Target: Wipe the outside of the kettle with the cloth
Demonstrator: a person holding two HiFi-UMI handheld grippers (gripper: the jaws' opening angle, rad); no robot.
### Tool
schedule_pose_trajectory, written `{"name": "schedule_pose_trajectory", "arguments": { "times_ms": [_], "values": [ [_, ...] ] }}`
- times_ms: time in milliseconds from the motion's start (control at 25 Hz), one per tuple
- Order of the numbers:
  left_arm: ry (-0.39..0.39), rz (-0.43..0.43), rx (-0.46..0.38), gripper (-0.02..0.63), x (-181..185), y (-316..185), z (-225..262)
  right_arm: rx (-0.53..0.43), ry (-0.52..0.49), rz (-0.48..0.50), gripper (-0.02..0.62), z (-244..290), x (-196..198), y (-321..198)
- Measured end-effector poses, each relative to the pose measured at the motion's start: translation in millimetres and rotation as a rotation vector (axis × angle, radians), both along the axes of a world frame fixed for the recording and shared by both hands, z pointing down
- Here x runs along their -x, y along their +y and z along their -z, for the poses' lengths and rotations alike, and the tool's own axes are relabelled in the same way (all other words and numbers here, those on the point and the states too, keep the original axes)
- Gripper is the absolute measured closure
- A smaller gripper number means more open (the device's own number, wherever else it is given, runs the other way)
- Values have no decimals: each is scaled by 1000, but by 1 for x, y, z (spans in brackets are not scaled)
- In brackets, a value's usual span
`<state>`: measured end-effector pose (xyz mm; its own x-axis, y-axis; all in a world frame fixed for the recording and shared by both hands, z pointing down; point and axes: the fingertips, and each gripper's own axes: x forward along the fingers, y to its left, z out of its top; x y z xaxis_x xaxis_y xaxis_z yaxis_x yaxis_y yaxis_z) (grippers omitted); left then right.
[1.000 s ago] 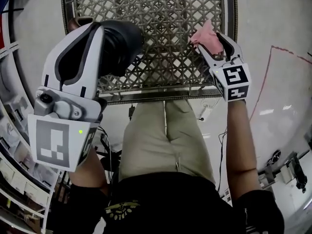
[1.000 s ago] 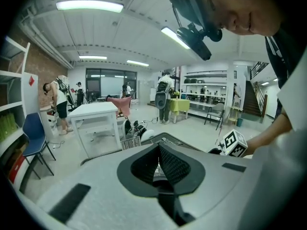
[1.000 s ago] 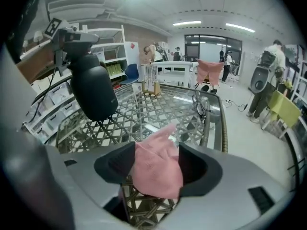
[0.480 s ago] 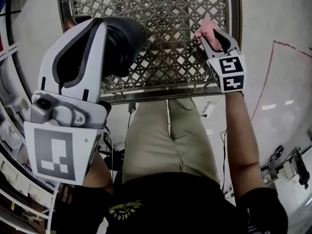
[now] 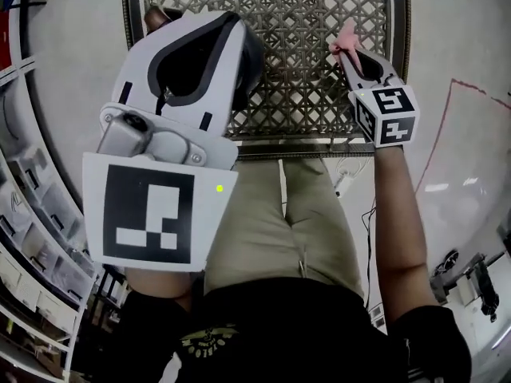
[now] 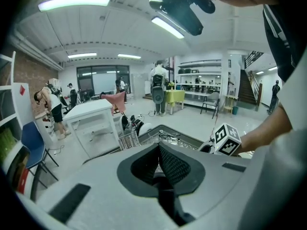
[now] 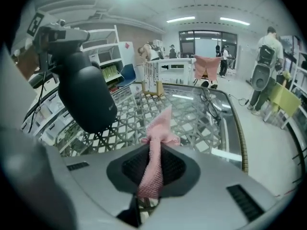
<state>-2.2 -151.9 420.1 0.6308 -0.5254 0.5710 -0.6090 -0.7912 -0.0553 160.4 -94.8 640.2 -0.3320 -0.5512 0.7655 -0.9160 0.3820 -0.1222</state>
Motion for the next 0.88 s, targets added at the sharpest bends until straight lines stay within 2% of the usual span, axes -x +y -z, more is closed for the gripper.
{"name": "schedule_pose_trajectory", "arguments": {
  "times_ms": [120, 280, 440, 640, 880],
  "values": [
    [-2, 17, -8, 600, 8, -3, -2, -49, -61, 11, 551, 21, 27, -18],
    [-61, 24, -12, 600, 7, 0, -9, -113, -133, 54, 551, 53, 60, -37],
    [-46, 37, -5, 600, 6, -3, -11, -141, -191, 141, 551, 74, 102, -53],
    [-41, 36, 8, 600, 6, -5, -13, -164, -182, 283, 551, 96, 142, -71],
    [-31, 36, 32, 600, 4, -5, -11, -128, -123, 439, 551, 107, 161, -73]
  ]
}}
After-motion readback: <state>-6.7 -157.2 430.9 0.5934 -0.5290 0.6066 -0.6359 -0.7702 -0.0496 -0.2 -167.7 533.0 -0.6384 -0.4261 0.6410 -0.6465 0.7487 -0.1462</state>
